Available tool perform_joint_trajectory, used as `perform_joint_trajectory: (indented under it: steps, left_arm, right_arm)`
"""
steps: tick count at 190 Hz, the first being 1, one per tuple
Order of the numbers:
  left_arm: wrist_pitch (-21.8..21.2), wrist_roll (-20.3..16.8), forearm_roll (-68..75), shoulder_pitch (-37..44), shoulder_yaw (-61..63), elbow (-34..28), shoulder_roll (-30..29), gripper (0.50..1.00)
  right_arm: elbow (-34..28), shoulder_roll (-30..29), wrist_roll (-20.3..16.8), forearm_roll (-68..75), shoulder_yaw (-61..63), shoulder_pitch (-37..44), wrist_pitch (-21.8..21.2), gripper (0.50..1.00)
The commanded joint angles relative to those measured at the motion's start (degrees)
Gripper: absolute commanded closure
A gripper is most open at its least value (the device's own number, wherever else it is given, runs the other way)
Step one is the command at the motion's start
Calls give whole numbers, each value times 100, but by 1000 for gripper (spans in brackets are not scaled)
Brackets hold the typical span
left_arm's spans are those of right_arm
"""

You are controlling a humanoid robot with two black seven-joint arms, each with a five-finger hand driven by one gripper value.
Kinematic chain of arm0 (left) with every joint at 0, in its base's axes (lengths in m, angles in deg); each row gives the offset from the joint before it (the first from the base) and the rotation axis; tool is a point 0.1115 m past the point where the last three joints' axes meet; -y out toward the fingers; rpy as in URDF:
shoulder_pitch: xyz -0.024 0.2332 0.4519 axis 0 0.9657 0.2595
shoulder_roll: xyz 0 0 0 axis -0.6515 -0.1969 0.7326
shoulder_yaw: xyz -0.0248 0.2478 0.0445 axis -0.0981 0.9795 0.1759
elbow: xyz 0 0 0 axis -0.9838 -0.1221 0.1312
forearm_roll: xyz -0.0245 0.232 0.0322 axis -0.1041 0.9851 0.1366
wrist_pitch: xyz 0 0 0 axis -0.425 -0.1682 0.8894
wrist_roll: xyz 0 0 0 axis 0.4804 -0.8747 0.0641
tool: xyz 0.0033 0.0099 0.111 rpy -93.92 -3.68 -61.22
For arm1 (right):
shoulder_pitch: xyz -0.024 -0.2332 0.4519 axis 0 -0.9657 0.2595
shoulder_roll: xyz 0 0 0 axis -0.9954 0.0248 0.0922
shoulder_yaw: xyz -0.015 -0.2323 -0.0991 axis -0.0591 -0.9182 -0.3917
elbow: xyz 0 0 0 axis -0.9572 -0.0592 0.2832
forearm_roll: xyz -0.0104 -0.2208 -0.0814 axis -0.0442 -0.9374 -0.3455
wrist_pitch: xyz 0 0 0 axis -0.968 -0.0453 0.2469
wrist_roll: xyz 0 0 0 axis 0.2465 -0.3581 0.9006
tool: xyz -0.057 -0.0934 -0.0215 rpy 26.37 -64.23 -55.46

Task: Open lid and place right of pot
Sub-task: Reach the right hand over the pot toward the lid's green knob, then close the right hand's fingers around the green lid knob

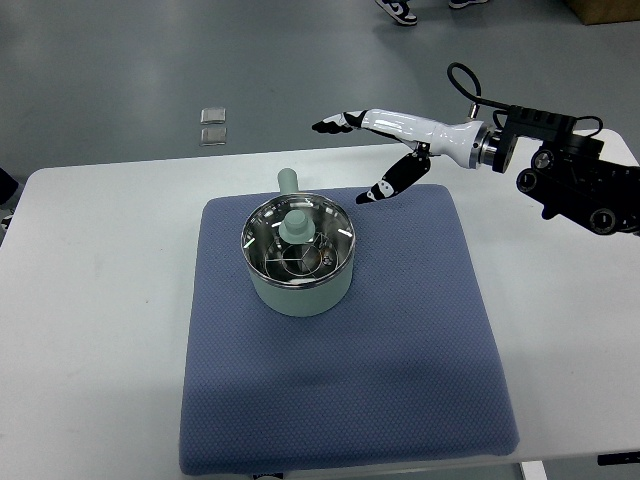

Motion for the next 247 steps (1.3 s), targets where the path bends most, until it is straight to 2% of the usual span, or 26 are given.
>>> perform_joint_trajectory:
  steps: [1, 25, 30, 64, 85, 153, 191, 247]
  left_arm:
    - [-4, 0, 1, 2, 2, 0, 0, 500]
    - [-4, 0, 1, 2, -7, 0, 0, 500]
    - [-4, 0, 1, 2, -7, 0, 0, 500]
    - [-4, 0, 1, 2, -7, 0, 0, 500]
    - [-4, 0, 1, 2, 2, 0, 0, 500]
    - [-4, 0, 1, 2, 2, 0, 0, 500]
    - [-4, 0, 1, 2, 2, 0, 0, 500]
    - [-4, 0, 1, 2, 2, 0, 0, 500]
  right_arm:
    - [1, -28, 13, -152, -573, 536, 76, 570]
    - [1, -151, 13, -231, -916, 843, 120, 572]
    - [1, -371, 13, -284, -1284, 1133, 199, 572]
    - [1, -714, 57, -688, -2198, 1458, 533, 574]
    - [36, -907, 22, -776, -2436, 1511, 516, 576]
    - [212, -934, -49, -785, -2506, 1555, 436, 585]
    - [212, -942, -49, -723, -2550, 1705, 366, 611]
    - [221, -1311, -49, -662, -2559, 1872, 217, 613]
